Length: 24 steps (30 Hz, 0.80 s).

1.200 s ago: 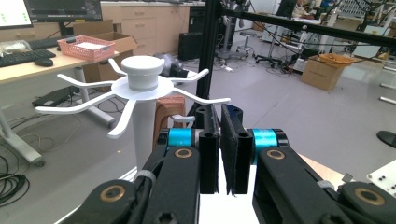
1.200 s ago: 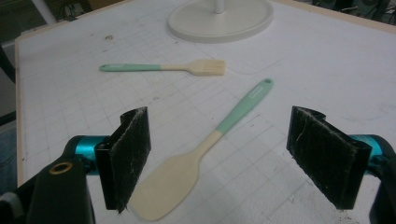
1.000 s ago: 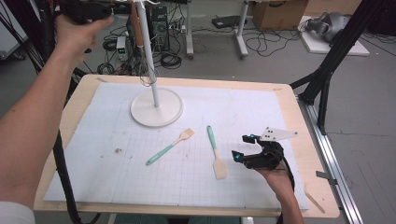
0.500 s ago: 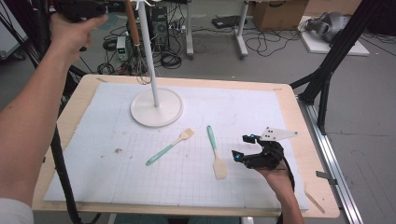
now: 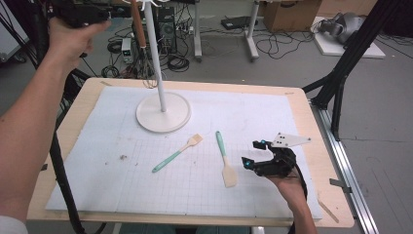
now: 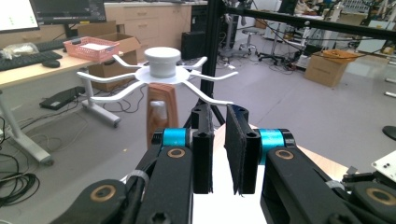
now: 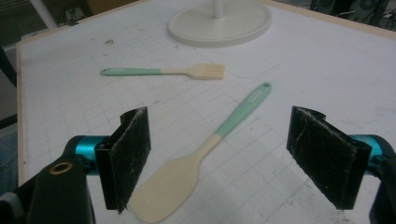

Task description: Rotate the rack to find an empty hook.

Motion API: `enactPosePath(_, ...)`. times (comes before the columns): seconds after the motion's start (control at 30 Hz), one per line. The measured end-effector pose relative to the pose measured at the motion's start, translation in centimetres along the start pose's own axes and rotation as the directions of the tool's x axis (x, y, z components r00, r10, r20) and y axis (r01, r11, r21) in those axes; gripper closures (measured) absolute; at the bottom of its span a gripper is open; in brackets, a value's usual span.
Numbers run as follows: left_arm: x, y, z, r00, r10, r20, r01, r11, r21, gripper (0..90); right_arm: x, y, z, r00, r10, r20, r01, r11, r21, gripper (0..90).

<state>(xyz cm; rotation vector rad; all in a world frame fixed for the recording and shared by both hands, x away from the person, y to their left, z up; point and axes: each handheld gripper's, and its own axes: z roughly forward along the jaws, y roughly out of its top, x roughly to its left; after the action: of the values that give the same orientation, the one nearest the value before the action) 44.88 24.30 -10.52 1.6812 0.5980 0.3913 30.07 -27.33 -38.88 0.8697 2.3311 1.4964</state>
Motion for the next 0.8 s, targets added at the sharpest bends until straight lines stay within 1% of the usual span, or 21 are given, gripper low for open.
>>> enactPosePath(0.13, -0.2, -0.4, -0.3, 1.0000, 0.005, 0.004, -0.005, 1.0000, 0.005, 78.3, 0.0, 0.0, 0.0, 1.0000, 0.000, -0.001, 0.000, 1.000, -0.001, 20.8)
enactPosePath(0.2, -0.3, -0.6, -0.4, 0.9999, 0.008, 0.012, -0.009, 0.9998, 0.017, 77.9, 0.1, 0.0, 0.0, 1.0000, 0.004, -0.006, -0.004, 1.000, 0.003, 20.8)
enactPosePath(0.23, -0.4, -0.7, -0.5, 0.9998, 0.013, 0.012, -0.014, 0.9998, 0.016, 77.4, 0.0, 0.0, 0.0, 1.0000, 0.002, -0.003, -0.002, 1.000, 0.002, 20.9)
enactPosePath(0.3, -0.6, -1.0, -0.7, 0.9997, 0.008, 0.021, -0.008, 0.9999, 0.006, 76.8, 0.0, 0.1, 0.1, 1.0000, 0.004, -0.006, -0.004, 1.000, -0.001, 20.8)
enactPosePath(0.63, -1.3, -2.1, -1.3, 0.9991, 0.027, 0.034, -0.027, 0.9994, 0.021, 72.7, -0.3, 0.4, -0.1, 1.0000, 0.002, -0.007, -0.003, 1.000, -0.016, 20.8)
enactPosePath(0.77, -1.4, -2.7, -1.6, 0.9994, 0.021, 0.029, -0.022, 0.9994, 0.025, 70.0, -0.3, 0.6, -0.1, 1.0000, 0.001, -0.004, -0.001, 1.000, -0.020, 20.8)
enactPosePath(0.8, -1.4, -2.8, -1.7, 0.9996, 0.011, 0.027, -0.012, 0.9995, 0.029, 68.7, -0.3, 0.6, -0.1, 1.0000, 0.000, -0.002, 0.000, 1.000, -0.020, 20.8)
